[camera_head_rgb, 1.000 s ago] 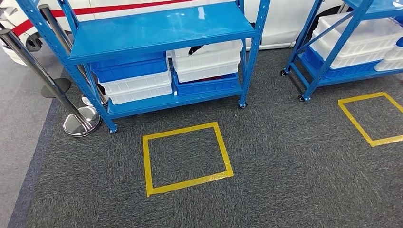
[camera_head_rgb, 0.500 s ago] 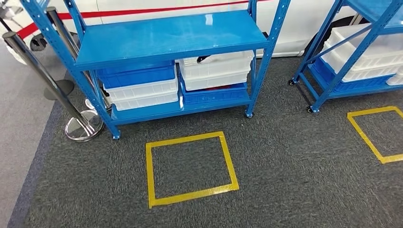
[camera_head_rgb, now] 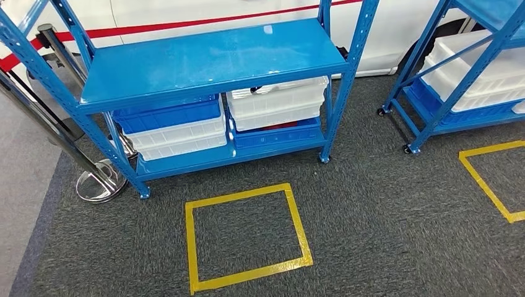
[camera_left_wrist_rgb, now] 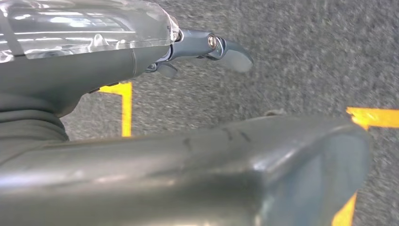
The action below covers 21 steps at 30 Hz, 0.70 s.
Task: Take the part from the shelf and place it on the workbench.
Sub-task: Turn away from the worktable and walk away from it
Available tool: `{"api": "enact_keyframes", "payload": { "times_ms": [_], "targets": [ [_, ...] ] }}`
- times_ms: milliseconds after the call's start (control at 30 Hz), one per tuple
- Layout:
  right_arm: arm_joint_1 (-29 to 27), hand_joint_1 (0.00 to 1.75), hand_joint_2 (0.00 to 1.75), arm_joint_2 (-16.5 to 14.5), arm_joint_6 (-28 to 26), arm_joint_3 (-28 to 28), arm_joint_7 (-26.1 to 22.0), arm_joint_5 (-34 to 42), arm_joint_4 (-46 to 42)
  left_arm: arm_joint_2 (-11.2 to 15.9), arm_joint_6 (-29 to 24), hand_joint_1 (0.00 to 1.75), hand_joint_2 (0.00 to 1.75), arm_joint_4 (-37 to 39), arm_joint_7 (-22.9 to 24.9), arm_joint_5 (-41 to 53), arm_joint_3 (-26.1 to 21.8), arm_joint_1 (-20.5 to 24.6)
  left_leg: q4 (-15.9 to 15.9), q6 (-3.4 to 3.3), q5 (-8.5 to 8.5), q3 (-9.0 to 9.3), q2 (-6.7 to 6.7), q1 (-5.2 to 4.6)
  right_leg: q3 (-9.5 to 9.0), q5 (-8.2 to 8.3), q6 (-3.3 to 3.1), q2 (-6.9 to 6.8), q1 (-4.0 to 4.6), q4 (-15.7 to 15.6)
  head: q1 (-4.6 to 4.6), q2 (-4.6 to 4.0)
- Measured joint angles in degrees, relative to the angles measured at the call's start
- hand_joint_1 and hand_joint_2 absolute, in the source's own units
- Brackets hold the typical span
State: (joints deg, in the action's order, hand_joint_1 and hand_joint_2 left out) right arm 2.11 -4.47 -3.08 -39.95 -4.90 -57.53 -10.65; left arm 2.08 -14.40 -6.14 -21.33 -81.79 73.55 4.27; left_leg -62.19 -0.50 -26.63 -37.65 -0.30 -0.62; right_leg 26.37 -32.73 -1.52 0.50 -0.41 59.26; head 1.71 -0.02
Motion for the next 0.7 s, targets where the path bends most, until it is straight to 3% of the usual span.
{"api": "enact_keyframes", "payload": {
  "times_ms": [33,67,133,167,233,300,367,400,433,500,533,567,633,700],
  "targets": [
    [0.04,0.0,0.0,-0.08,0.0,0.01,0.0,0.01,0.04,0.05,0.11,0.0,0.0,-0.01,-0.27,-0.01,-0.01,-0.18,1.42,-0.36,2.37,0.14,0.0,-0.26,-0.67,-0.58,0.3,0.14,0.02,-0.12,0.01,0.01],
    [0.18,0.0,0.0,-0.14,0.01,0.02,0.01,0.01,0.08,0.08,0.19,0.0,0.0,-0.02,-0.52,-0.01,-0.02,-0.21,1.93,-0.58,2.82,0.39,-0.06,-0.4,-1.29,-0.73,0.75,0.25,0.06,-0.05,0.01,0.01],
    [0.33,0.0,0.0,-0.07,0.0,0.03,0.02,0.01,0.03,0.0,0.35,0.0,0.0,-0.08,-0.97,0.01,-0.03,-0.04,2.96,-1.18,2.28,2.08,-0.17,-0.29,-1.6,-0.03,1.62,0.2,0.0,1.17,0.02,0.01],
    [0.43,0.0,0.0,-0.03,0.01,0.04,0.02,-0.02,0.03,-0.03,0.48,0.0,0.0,-0.11,-1.16,0.01,-0.04,0.03,3.61,-1.55,2.04,3.06,-0.2,-0.17,-0.75,0.56,1.92,0.12,-0.02,3.17,0.0,0.0],
    [0.66,0.0,0.0,0.04,0.04,0.12,0.02,-0.17,0.02,-0.09,0.8,0.0,0.0,-0.18,-1.63,0.01,-0.06,0.03,4.51,-1.98,1.27,4.99,-0.2,-0.01,3.2,0.02,2.28,-0.01,-0.15,9.31,-0.03,0.0],
    [0.71,0.0,0.0,0.11,0.07,0.22,0.03,-0.38,0.02,-0.19,1.01,0.0,0.0,-0.2,-2.15,-0.11,-0.07,-0.04,4.68,-2.15,-0.01,6.53,-0.28,0.0,8.09,-3.36,2.49,-0.06,-0.24,14.38,-0.04,0.0],
    [0.55,0.0,0.0,0.21,0.07,0.27,0.05,-0.54,0.02,-0.32,1.08,0.0,0.0,-0.2,-2.51,-0.27,-0.08,-0.3,4.69,-2.08,-1.57,8.4,-0.53,0.03,11.02,-6.01,2.64,-0.11,-0.31,14.71,-0.04,0.0],
    [0.43,0.0,0.0,0.26,0.07,0.28,0.05,-0.62,0.02,-0.4,1.1,0.0,0.0,-0.21,-2.62,-0.32,-0.09,-0.46,4.69,-1.97,-2.44,9.54,-0.65,0.05,11.53,-5.2,2.71,-0.14,-0.33,12.72,-0.04,0.0],
    [0.28,0.0,0.0,0.3,0.07,0.28,0.06,-0.71,0.02,-0.48,1.11,0.0,0.0,-0.22,-2.7,-0.33,-0.09,-0.6,4.7,-1.83,-3.36,10.59,-0.72,0.06,11.66,-2.66,2.75,-0.17,-0.33,9.78,-0.04,0.0],
    [-0.06,0.0,0.0,0.39,0.06,0.29,0.07,-0.86,0.06,-0.63,1.14,0.0,0.0,-0.25,-2.82,-0.38,-0.09,-0.7,4.59,-1.39,-5.15,12.35,-0.79,-0.04,11.63,5.15,2.41,-0.19,-0.09,4.08,-0.05,0.0],
    [-0.13,0.0,0.0,0.41,0.05,0.29,0.07,-0.93,0.07,-0.67,1.15,0.0,0.0,-0.26,-2.88,-0.4,-0.1,-0.71,4.71,-1.09,-5.89,12.86,-0.84,-0.09,11.55,7.69,2.1,-0.19,0.07,2.64,-0.03,0.0],
    [-0.14,0.0,0.0,0.43,0.04,0.31,0.08,-0.97,0.08,-0.69,1.16,0.0,0.0,-0.28,-2.97,-0.43,-0.1,-0.7,4.68,-0.77,-6.27,13.42,-0.87,-0.12,11.4,8.8,1.7,-0.14,0.22,1.95,-0.03,0.0],
    [-0.02,0.0,0.0,0.41,0.02,0.33,0.13,-1.03,0.07,-0.71,1.17,0.0,0.0,-0.33,-3.17,-0.43,-0.13,-0.63,3.71,-0.19,-5.95,13.75,-0.86,-0.09,10.11,7.89,0.9,-0.05,0.17,1.26,-0.01,0.0],
    [-0.01,0.0,0.0,0.39,0.02,0.36,0.18,-1.04,0.07,-0.75,1.3,0.0,0.0,-0.43,-3.46,-0.39,-0.15,-0.52,-0.41,0.37,-5.28,12.17,-0.63,0.05,8.24,7.0,0.2,-0.09,-0.08,0.3,0.02,0.0]
  ]
}}
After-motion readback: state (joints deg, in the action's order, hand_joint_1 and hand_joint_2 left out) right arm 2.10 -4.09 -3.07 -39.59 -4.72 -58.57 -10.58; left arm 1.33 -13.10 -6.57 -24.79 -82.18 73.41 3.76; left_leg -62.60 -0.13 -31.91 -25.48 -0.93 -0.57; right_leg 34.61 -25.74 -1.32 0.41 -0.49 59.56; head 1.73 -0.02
